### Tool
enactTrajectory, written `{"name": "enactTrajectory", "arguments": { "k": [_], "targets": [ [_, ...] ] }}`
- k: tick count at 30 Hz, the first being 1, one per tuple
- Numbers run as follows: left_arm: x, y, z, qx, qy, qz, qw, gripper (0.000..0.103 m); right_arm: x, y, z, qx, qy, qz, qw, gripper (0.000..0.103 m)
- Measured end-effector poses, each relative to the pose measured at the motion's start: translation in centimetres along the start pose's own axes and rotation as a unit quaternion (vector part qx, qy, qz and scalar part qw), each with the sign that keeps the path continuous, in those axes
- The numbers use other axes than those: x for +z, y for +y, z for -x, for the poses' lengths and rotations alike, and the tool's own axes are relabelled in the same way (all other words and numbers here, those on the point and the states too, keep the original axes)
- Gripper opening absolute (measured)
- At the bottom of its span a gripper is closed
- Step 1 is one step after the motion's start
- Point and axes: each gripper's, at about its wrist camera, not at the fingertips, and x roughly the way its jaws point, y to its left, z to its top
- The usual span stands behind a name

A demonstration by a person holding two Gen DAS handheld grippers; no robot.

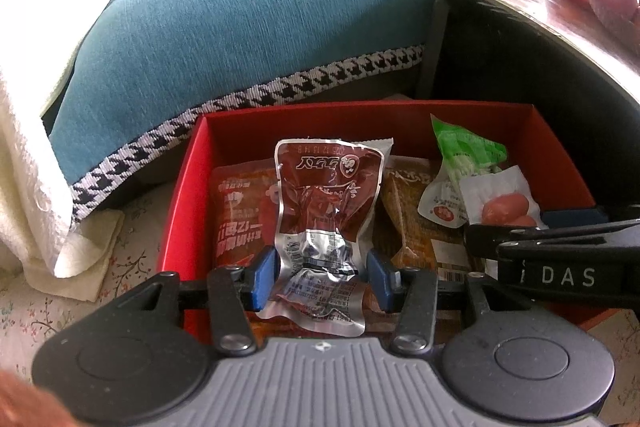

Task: Organize snacks

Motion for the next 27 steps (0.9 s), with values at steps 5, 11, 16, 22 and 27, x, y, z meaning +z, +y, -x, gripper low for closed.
{"name": "enactTrajectory", "arguments": {
  "k": [5,11,16,22,27],
  "targets": [
    [-0.3,0.2,0.5,0.0,0.008,0.006,0.9999,0.042,-0.3,0.5,0.6,-0.011,0.0,0.003,1.0,0.085],
    [-0.6,0.6,1.9,0.005,0.002,0.011,0.9999,0.042,-0.6,1.3,2.4,-0.009,-0.013,0.006,1.0,0.088],
    [-1.2,1.1,3.8,0.005,-0.009,0.021,0.9997,0.043,-1.2,1.7,3.9,-0.001,-0.021,0.002,1.0,0.09],
    [-2.7,1.8,6.6,0.003,-0.022,0.029,0.9993,0.048,-2.6,2.7,6.4,-0.004,-0.035,0.015,0.999,0.097],
    [-4.3,2.4,8.5,-0.003,-0.027,0.041,0.9988,0.049,-4.4,3.1,8.2,0.001,-0.037,0.013,0.999,0.098]
  ]
}}
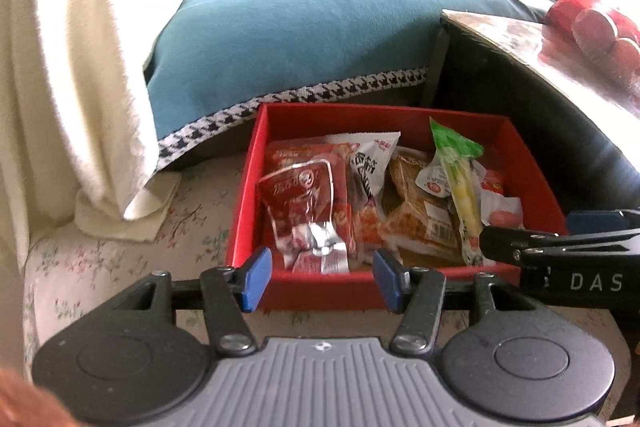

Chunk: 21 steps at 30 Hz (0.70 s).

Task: Organize snacks

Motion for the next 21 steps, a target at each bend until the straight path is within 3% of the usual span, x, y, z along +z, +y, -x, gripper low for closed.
{"name": "enactTrajectory", "arguments": {
  "k": [8,11,19,21],
  "targets": [
    [-2.5,0.3,3.2,-0.011,-0.01,0.011,0.9998,0.051,-3.2,0.4,2.9,0.002,-0.001,-0.007,1.0,0.101],
    [-3.5,0.3,4.3,-0.013,-0.016,0.012,0.9997,0.057,-4.1,0.3,3.8,0.002,-0.001,-0.012,1.0,0.102],
    [-5.5,-0.3,6.2,-0.011,-0.025,0.0,0.9996,0.059,-6.5,-0.1,5.9,-0.003,-0.005,-0.025,1.0,0.103],
    [-5.9,-0.4,6.5,-0.009,-0.028,-0.003,0.9996,0.065,-7.0,0.0,6.2,-0.004,-0.005,-0.027,1.0,0.103]
  ]
}}
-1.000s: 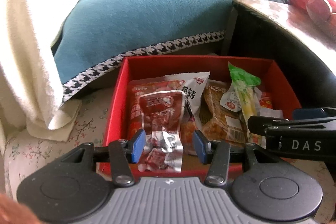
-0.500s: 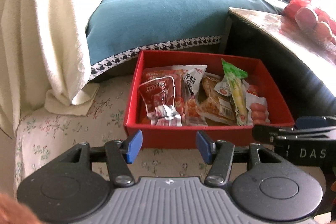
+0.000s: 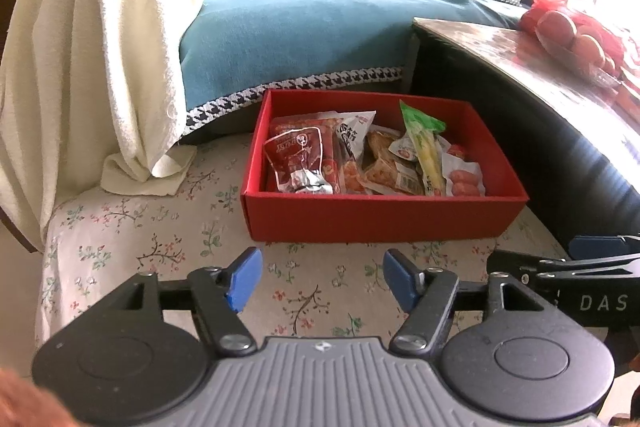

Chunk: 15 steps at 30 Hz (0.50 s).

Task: Organize snacks

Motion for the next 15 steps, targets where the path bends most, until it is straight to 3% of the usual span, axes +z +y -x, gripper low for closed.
{"name": "enactTrajectory", "arguments": {
  "k": [15],
  "targets": [
    [-2.2,-0.7,2.2,0.006,-0.006,-0.009,0.9999,0.066,-2.6,0.7,2.5,0.009,-0.005,-0.015,1.0,0.103]
  ]
}}
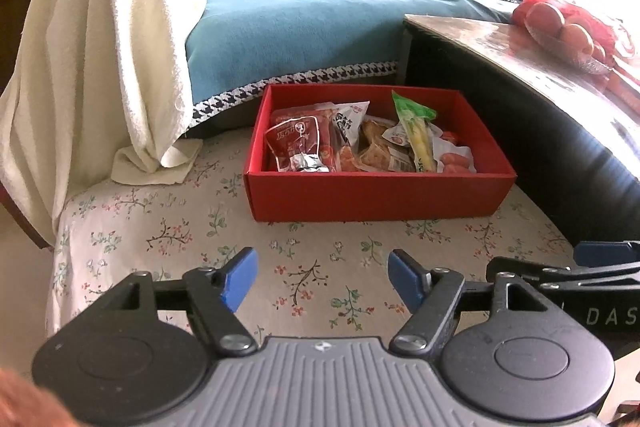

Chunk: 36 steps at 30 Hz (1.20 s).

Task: Organize snacks

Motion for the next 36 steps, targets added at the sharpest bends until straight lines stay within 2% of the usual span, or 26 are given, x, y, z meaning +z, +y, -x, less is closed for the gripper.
{"name": "enactTrajectory", "arguments": {
  "k": [15,18,36],
  "targets": [
    [-0.9,0.3,0.8,-0.01,0.003,0.007,0.9999,0.067,-0.8,0.1,0.8,0.01,-0.001,-0.004,1.0,0.103],
    [-1.0,0.3,0.9,-0.006,0.001,0.007,1.0,0.074,-0.7,-0.1,0.9,0.013,-0.003,-0.007,1.0,0.103],
    [-1.2,0.5,0.7,0.008,-0.006,0.011,0.9999,0.084,-0.7,-0.1,0.6,0.021,0.0,-0.011,1.0,0.103]
  ]
}}
